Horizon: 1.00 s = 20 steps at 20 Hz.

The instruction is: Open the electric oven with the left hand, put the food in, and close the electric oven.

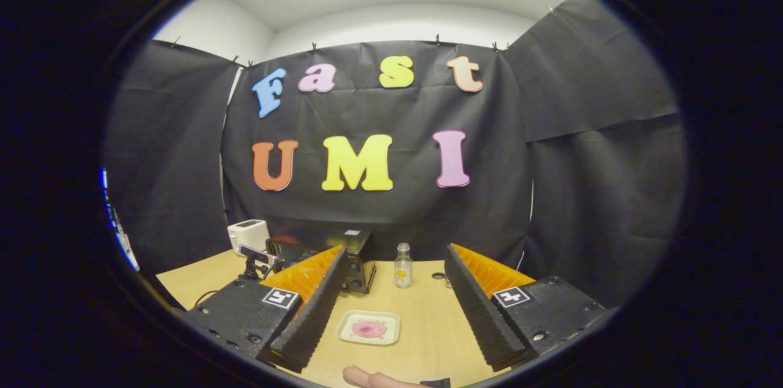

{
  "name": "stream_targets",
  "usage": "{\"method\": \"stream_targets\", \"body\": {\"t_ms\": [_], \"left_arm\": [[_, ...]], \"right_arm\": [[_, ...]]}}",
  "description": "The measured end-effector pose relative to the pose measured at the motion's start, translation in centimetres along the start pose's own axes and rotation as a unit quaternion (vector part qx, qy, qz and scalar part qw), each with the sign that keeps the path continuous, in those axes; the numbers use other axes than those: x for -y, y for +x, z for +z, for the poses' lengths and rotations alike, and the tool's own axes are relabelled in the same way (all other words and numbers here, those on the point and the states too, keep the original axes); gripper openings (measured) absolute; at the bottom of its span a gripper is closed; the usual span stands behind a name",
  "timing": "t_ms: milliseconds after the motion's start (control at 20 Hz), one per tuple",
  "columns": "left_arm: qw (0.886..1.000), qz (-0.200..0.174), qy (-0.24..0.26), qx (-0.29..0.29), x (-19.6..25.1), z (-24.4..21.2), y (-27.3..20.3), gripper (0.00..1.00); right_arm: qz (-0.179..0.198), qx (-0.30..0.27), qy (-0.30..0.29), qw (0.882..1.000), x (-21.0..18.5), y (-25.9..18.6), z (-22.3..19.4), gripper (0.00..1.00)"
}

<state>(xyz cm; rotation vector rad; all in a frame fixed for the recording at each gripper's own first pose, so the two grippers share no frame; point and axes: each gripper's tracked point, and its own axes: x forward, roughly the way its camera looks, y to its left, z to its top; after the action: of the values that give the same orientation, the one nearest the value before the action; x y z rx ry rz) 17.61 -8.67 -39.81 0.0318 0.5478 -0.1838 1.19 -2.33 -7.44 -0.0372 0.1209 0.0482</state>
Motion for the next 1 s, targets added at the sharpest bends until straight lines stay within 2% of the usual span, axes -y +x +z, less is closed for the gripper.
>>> {"method": "stream_targets", "body": {"t_ms": [50,250,300,400,450,500,600,700,750,800,1000], "left_arm": [[1.000,-0.001,-0.004,-0.006,0.1,-0.4,0.2,0.94],[1.000,-0.002,0.001,-0.024,0.0,-1.7,0.6,0.95],[1.000,-0.001,0.000,-0.022,-0.1,-1.8,0.5,0.95],[1.000,-0.002,0.000,-0.021,0.0,-1.7,0.5,0.95],[1.000,0.000,0.000,-0.017,-0.1,-1.6,0.3,0.95],[1.000,0.010,-0.012,0.006,-0.8,-0.6,-0.5,0.95],[0.998,-0.006,-0.034,0.057,-0.3,2.0,-1.8,0.97],[0.997,-0.011,-0.015,0.079,-0.2,3.7,-4.0,0.96],[0.996,-0.009,-0.005,0.089,-0.4,4.4,-5.4,0.96],[0.995,-0.007,-0.001,0.099,-0.7,5.1,-6.7,0.96],[0.990,0.013,-0.027,0.138,-2.8,7.5,-12.2,0.95]], "right_arm": [[0.000,-0.005,-0.003,1.000,-0.3,0.4,-0.3,1.00],[-0.012,-0.017,-0.014,1.000,-0.6,1.3,-1.0,1.00],[-0.013,-0.020,-0.014,1.000,-0.7,1.5,-1.3,0.96],[-0.013,-0.035,-0.016,0.999,-0.7,2.1,-2.5,1.00],[-0.015,-0.043,-0.019,0.999,-0.5,2.6,-3.1,0.96],[-0.019,-0.055,-0.022,0.998,-0.3,3.2,-3.8,0.96],[-0.020,-0.086,-0.027,0.996,-0.2,4.6,-5.8,1.00],[-0.013,-0.136,-0.038,0.990,-0.5,6.2,-8.7,1.00],[-0.009,-0.157,-0.038,0.987,-0.6,6.9,-9.8,0.96],[-0.002,-0.172,-0.040,0.984,-1.0,7.6,-10.7,1.00],[0.003,-0.224,-0.054,0.973,-1.1,11.1,-14.9,1.00]]}}
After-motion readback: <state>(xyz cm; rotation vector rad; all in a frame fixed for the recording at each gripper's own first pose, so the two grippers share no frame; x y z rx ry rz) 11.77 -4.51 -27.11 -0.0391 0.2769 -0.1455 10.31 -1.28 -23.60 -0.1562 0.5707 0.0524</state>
